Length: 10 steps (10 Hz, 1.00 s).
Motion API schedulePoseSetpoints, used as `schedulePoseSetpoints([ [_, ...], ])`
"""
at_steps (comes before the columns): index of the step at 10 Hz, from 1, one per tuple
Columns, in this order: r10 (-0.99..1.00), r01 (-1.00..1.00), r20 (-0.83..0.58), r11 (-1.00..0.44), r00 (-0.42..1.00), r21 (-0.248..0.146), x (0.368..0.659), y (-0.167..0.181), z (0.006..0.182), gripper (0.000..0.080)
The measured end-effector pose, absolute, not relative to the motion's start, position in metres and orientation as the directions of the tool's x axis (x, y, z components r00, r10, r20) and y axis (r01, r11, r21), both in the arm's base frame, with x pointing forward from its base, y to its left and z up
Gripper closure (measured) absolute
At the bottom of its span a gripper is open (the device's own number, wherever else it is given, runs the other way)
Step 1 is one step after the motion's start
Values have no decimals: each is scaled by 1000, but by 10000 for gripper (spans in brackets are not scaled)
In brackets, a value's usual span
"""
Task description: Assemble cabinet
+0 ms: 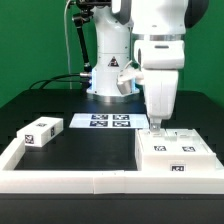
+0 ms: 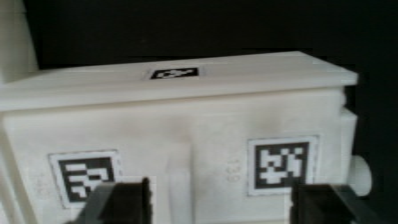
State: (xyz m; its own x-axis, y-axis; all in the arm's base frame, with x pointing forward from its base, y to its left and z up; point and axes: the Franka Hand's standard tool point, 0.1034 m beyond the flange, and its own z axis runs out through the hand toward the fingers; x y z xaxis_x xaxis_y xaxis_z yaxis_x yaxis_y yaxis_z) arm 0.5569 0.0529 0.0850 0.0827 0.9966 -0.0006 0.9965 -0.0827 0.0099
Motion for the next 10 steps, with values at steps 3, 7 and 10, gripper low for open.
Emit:
schedulePoseSetpoints([
  [3, 988, 987, 6, -156, 156, 37, 532, 57, 89, 79],
  [7, 975, 974, 25, -221, 220, 54, 519, 62, 84, 2],
  [10, 864, 861, 88, -502, 495, 80, 515, 62, 83, 2],
])
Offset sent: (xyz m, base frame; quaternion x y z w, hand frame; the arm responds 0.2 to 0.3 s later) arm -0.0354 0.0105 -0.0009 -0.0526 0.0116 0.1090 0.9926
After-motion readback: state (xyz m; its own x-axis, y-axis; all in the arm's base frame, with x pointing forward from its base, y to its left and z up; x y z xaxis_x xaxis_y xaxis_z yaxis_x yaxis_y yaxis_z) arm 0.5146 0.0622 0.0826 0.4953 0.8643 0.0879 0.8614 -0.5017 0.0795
